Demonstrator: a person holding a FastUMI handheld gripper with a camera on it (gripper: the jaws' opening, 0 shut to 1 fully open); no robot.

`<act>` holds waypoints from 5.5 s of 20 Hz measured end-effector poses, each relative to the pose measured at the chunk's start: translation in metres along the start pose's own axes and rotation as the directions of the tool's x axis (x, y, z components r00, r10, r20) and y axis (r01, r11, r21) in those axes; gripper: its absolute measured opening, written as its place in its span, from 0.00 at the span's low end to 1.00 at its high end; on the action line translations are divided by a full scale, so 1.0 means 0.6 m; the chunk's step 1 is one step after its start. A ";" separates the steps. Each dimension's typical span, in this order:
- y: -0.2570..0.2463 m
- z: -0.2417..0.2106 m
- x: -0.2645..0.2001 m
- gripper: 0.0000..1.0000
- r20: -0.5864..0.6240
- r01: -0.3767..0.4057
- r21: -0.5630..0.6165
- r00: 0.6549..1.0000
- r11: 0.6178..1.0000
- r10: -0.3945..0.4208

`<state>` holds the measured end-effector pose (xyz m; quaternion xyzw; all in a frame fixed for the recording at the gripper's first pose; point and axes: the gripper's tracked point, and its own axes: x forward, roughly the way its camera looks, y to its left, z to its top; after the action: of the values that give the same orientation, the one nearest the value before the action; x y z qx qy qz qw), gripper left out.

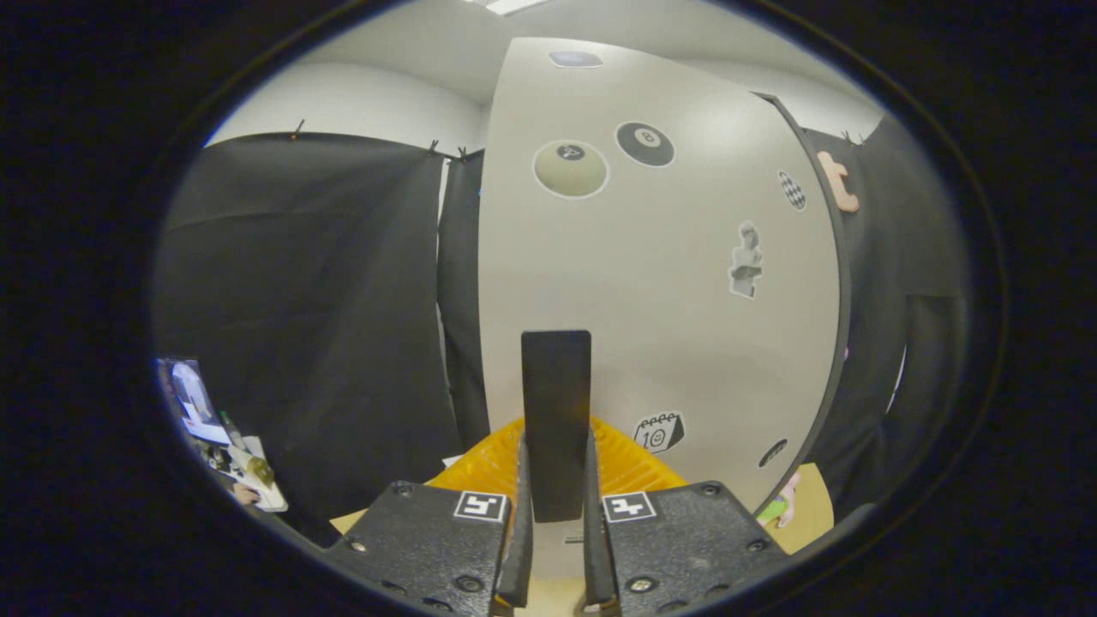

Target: Open the shoe cabinet door, grab the shoes and put them into the shoe cabinet, then close the shoe cabinet door.

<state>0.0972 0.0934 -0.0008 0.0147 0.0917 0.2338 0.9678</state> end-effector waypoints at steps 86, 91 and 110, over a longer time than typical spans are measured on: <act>-0.063 -0.685 0.047 0.82 -0.267 0.337 0.083 0.914 0.938 -0.305; -0.077 -0.738 0.081 0.60 -0.364 0.360 0.163 0.887 0.919 -0.283; -0.056 -0.623 0.048 0.05 -0.143 0.229 0.183 0.968 0.956 -0.204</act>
<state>0.0687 0.0715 -0.3752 0.0866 0.1749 0.1163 0.9738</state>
